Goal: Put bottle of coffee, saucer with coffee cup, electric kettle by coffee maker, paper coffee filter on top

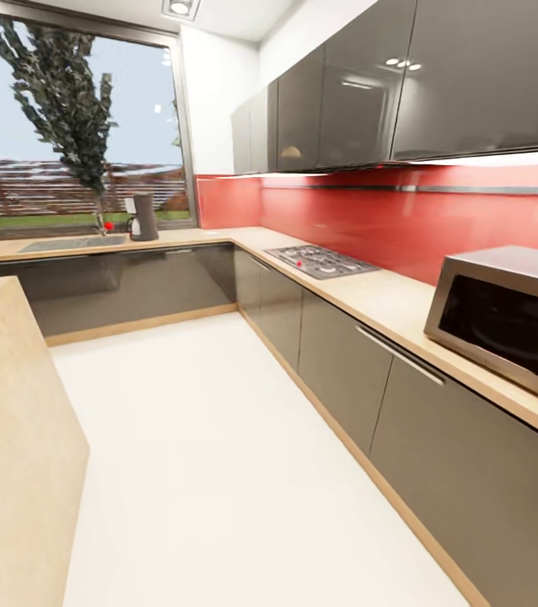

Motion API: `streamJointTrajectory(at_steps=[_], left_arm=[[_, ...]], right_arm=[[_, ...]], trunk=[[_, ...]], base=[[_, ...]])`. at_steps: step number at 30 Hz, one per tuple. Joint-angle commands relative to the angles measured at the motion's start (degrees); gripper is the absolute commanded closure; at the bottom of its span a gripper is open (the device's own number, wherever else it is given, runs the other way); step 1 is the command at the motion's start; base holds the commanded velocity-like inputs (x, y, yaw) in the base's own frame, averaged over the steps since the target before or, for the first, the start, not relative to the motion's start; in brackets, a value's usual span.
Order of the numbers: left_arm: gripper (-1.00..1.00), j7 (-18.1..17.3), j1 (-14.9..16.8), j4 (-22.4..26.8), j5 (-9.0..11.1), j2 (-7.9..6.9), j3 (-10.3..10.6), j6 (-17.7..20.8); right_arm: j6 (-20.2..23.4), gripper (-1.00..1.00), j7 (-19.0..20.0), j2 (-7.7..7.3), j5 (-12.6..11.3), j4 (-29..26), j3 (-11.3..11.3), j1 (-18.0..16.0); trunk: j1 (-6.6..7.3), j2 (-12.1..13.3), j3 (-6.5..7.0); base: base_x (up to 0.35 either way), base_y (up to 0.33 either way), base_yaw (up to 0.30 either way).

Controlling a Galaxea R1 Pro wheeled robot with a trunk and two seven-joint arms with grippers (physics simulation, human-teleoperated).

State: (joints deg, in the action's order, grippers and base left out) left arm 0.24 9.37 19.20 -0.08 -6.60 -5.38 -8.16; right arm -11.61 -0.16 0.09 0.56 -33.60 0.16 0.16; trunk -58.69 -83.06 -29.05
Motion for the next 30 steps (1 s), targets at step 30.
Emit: streamJointTrajectory(at_steps=[30], left_arm=[[-1.0,0.02,0.05,-0.04,-0.01,0.01,-0.07,-0.19]], right_arm=[[-0.17,-1.0,-0.02,-0.06,0.14,-0.06,0.01,0.01]], trunk=[[-0.04,-0.02,-0.04]], base=[[0.337,-0.034,0.131]])
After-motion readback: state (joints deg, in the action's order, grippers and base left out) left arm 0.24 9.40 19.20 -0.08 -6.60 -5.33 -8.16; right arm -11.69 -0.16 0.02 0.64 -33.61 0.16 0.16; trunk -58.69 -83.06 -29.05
